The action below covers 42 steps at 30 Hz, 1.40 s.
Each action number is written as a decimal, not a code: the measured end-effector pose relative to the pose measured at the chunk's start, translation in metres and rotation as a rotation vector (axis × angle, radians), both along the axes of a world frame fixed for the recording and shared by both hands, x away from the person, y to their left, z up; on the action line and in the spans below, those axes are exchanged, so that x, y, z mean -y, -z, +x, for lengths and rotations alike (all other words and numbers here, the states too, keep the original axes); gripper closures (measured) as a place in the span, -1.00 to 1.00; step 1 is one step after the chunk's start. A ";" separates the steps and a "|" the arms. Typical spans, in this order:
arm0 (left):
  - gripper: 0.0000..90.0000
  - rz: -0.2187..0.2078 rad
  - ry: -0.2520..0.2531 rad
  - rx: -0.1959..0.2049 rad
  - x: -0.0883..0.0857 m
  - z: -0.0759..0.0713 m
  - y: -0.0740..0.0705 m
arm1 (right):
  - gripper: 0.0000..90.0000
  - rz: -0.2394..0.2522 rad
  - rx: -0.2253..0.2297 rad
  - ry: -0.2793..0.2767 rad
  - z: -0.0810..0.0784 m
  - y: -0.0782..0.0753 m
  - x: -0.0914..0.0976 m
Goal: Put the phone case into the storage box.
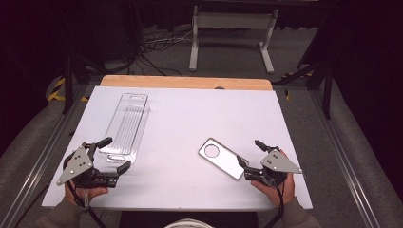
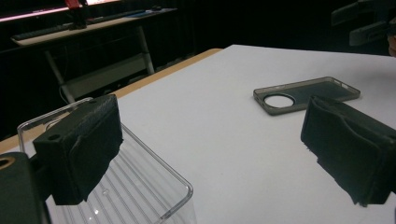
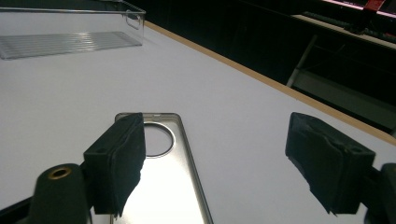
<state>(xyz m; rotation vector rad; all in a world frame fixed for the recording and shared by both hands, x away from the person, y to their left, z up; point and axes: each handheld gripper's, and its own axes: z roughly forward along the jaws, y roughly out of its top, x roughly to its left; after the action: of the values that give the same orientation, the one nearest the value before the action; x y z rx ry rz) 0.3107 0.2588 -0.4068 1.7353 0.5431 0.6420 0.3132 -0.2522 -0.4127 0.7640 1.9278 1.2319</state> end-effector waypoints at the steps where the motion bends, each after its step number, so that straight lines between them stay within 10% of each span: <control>1: -0.87 0.004 0.003 0.002 0.000 0.000 0.000 | -0.53 0.003 0.000 -0.004 0.000 0.000 0.000; 12: -0.86 0.069 0.010 -0.010 0.007 -0.005 0.007 | -0.49 -0.004 -0.015 0.007 0.006 -0.012 0.000; 18: -0.84 0.089 0.036 -0.023 0.012 -0.004 0.009 | -0.54 -0.002 -0.190 -0.049 0.030 -0.030 -0.006; 27: -0.84 0.105 0.056 -0.033 0.015 -0.003 0.011 | -0.39 -0.236 -0.441 -0.156 0.094 -0.043 -0.058; 35: -0.84 0.109 0.070 -0.045 0.016 -0.002 0.013 | -0.18 -0.453 -0.608 -0.137 0.138 -0.027 -0.101; 42: -0.84 0.118 0.075 -0.049 0.018 -0.001 0.014 | 0.05 -0.514 -0.701 -0.145 0.159 -0.019 -0.112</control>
<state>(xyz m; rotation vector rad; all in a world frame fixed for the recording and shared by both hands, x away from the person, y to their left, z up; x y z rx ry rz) 0.3098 0.2410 -0.4212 1.8772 0.4792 0.5896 0.4724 -0.1397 -0.3940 0.8476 2.7514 0.5015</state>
